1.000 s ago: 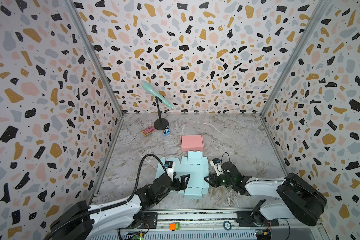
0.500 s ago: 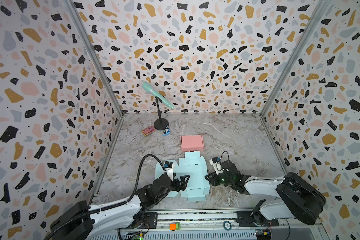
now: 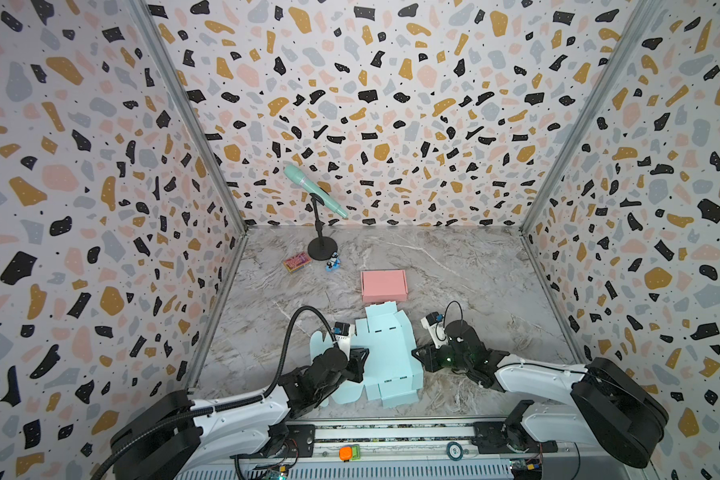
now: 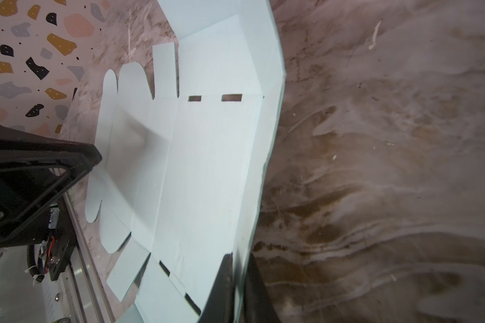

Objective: Fold the paper box

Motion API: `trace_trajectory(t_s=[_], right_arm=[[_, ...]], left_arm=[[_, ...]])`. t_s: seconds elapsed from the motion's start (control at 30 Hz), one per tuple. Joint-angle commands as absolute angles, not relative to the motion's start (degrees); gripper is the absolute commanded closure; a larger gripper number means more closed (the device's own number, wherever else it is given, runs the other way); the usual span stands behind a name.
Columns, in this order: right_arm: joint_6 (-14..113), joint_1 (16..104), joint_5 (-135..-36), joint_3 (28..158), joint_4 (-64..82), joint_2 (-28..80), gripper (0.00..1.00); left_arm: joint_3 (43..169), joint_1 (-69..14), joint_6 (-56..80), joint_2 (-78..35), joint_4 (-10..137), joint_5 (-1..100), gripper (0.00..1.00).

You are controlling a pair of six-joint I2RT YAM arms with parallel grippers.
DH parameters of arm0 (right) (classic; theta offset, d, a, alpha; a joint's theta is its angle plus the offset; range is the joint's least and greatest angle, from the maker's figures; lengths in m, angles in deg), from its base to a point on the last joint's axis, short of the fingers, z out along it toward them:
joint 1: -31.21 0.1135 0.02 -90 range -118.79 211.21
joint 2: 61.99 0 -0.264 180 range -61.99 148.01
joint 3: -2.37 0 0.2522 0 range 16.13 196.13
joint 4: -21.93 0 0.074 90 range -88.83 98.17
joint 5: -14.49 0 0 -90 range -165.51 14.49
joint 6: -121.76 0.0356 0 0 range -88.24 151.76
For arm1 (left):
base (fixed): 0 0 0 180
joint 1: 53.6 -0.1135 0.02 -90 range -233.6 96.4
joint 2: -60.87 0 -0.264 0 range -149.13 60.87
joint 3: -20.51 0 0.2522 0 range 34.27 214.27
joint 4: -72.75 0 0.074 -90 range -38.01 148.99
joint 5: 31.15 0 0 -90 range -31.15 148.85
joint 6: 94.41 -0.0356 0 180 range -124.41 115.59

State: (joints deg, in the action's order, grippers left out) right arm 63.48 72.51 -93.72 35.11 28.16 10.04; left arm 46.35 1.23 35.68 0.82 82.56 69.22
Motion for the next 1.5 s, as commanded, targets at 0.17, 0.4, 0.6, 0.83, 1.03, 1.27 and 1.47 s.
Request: trace_trajectory(t_s=[0.17,0.4,0.6,0.83,1.03,1.27,1.47], right_arm=[[62.34,72.34,-92.53,35.03,25.89,7.71,0.9],[62.04,72.34,-92.12,34.77,25.15,6.93,0.91],[61.64,72.34,-92.07,34.8,24.11,5.73,0.91],[61.31,72.34,-92.22,35.2,23.57,5.39,0.91],[61.11,72.34,-92.39,35.38,22.83,4.14,0.91],[60.96,72.43,-92.8,35.2,23.05,4.34,0.91],[60.85,72.43,-92.74,35.12,23.05,4.06,0.91]], left_arm=[[53.68,1.42,33.59,-7.7,88.98,72.41,1.0],[62.2,-0.17,30.3,-15.72,88.0,72.52,1.0],[65.05,-2.96,29.74,-18.83,89.22,70.84,1.0],[70.67,-5.66,27.78,-23.49,87.77,67.58,1.0],[74.7,-6.19,26.31,-27.61,86.26,65.69,1.0],[77.5,-6.27,23.99,-29.37,84.42,66.71,1.0],[78.86,-6.83,22.28,-30.43,83.79,65.72,1.0]])
